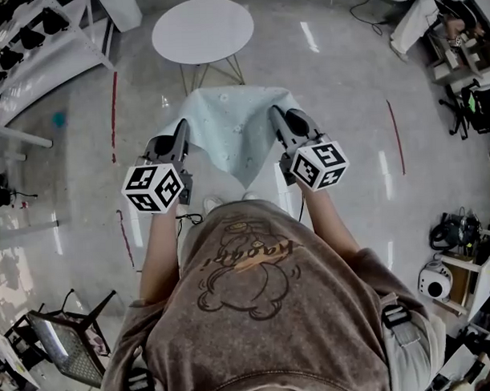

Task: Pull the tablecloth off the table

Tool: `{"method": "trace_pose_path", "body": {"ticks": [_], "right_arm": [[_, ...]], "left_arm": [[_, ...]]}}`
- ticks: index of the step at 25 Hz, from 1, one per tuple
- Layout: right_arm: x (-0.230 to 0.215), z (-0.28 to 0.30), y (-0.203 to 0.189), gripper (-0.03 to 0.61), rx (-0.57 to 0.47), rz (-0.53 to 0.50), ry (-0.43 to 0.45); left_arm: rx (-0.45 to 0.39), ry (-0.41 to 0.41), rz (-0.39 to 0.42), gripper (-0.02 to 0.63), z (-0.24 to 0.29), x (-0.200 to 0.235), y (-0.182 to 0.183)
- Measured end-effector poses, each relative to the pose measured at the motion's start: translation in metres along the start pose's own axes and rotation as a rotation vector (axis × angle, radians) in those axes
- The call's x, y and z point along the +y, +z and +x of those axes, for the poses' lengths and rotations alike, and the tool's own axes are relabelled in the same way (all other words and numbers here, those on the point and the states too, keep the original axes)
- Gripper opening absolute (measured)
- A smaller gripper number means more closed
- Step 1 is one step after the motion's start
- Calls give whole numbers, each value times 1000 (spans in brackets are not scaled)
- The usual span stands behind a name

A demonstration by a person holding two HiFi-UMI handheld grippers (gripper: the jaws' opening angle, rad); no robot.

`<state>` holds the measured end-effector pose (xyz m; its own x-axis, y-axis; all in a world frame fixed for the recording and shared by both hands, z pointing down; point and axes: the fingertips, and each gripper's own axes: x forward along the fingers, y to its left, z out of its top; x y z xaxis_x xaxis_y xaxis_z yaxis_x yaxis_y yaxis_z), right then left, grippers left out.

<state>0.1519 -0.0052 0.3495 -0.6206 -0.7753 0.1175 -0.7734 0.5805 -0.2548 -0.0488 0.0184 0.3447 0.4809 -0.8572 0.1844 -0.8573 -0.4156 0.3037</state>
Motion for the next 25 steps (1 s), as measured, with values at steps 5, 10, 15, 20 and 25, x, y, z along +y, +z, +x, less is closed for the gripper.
{"method": "trace_pose_path", "body": {"ticks": [5, 10, 15, 20, 25], "right_arm": [[-4, 4, -19, 17, 21, 16, 9], [-8, 14, -32, 17, 39, 28, 11], [-11, 24, -34, 17, 46, 31, 16], [-14, 34, -36, 18, 55, 35, 16], [-13, 38, -36, 18, 57, 36, 19]], "left_arm": [[9, 37, 21, 20, 5, 9, -14], [23, 76, 15, 20, 5, 21, -24], [31, 99, 21, 20, 5, 27, -27], [38, 115, 14, 20, 3, 32, -30], [39, 123, 9, 20, 2, 35, -30]]}}
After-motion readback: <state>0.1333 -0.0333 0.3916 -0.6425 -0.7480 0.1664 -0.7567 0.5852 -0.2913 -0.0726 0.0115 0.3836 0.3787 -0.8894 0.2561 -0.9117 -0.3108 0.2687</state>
